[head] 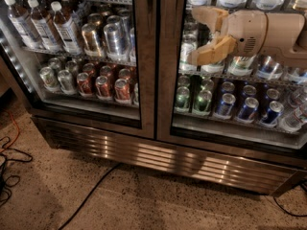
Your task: Open right fridge door
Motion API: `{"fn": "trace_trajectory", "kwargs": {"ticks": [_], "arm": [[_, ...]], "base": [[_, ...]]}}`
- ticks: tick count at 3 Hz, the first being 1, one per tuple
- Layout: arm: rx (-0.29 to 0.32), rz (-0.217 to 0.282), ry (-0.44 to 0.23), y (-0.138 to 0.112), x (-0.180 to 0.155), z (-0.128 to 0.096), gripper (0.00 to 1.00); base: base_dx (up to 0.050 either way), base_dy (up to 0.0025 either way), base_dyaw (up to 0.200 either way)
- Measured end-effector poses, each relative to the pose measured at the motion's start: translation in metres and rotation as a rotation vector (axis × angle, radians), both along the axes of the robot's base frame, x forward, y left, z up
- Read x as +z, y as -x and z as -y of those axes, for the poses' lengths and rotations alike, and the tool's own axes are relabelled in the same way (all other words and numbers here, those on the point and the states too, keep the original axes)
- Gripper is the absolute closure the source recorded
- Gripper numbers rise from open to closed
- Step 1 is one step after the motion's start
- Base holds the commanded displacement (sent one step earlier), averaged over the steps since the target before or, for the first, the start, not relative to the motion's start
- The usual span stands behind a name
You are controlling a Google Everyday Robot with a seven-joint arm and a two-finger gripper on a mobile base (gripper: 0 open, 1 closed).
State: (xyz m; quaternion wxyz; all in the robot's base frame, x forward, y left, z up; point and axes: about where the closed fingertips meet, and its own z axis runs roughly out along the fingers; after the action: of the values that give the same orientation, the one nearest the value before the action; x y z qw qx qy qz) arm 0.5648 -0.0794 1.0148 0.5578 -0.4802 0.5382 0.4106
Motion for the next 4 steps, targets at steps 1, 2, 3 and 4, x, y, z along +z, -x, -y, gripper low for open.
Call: {"fn": "trace_trajectory", "kwargs": {"ticks": [1,2,3,4], "arm": [[0.081,0.015,0.034,0.0056,0.0084,-0.0366,0.0],[0.081,0.015,0.034,0.0057,0.0085,-0.0367,0.0],[0.08,0.015,0.02,0.006,0.0097,-0.0392,0.0],[0.044,0.041,-0.072,0.0064,0.0164,-0.0401,0.0]], "base": [[0.0,0.0,0.0],[0.0,0.0,0.0],[0.0,0.0,0.0],[0.0,0.0,0.0]]}}
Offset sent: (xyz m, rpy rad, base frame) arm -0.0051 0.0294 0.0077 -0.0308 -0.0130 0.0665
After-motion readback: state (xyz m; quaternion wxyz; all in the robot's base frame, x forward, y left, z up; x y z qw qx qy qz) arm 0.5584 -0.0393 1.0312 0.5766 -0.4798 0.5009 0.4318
